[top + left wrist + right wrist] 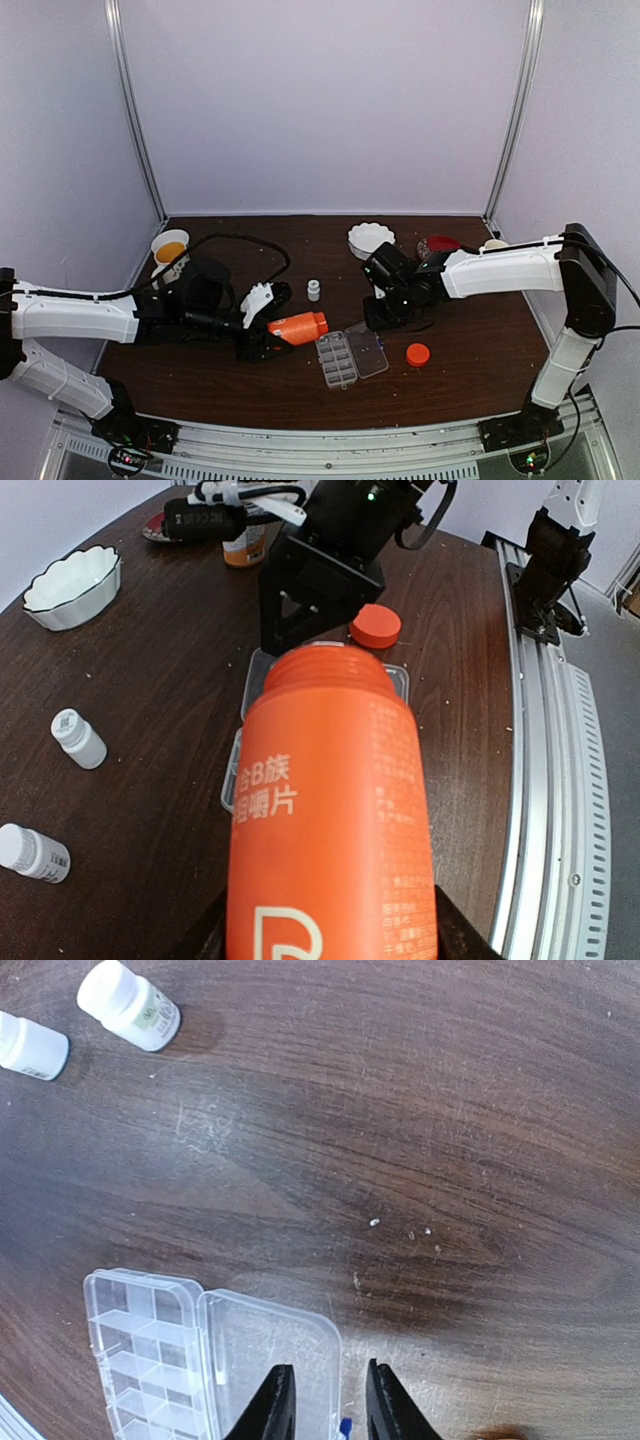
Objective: Sort the pills into containers
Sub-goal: Pour the pill into the compartment of the pill container.
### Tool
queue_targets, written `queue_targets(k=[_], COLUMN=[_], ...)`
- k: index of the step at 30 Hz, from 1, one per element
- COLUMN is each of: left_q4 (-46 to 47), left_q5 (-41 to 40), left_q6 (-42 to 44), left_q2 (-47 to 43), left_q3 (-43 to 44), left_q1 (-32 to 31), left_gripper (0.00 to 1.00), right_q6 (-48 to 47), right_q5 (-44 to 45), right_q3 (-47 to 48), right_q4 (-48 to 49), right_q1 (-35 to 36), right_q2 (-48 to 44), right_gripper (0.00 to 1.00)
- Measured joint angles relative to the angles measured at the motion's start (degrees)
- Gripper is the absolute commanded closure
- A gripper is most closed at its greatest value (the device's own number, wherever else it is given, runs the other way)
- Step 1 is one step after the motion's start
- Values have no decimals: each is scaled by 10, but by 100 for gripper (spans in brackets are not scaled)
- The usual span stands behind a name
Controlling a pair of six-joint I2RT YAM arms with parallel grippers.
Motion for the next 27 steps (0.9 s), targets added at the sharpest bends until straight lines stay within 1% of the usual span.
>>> queue_targets(k=[7,14,20,27], left_q4=[-7,-10,-19,-20], left_q5=[3,7,10,18], left_q6=[-3,-4,-8,-15], left_q2=[2,12,33,34], left_q3=[0,0,0,0], left_q1=[0,0,-5,-14], left_gripper=[100,100,100,100], right_q6=[-9,-25,-21,-15], right_q5=[-11,-31,-76,-102], right_q3=[-8,-28,-66,-58], right_q4=[-1,10,43,77], right_q1=[4,25,38,61], right_q2=[-54,-102,-105,-64], right_gripper=[75,76,76,77])
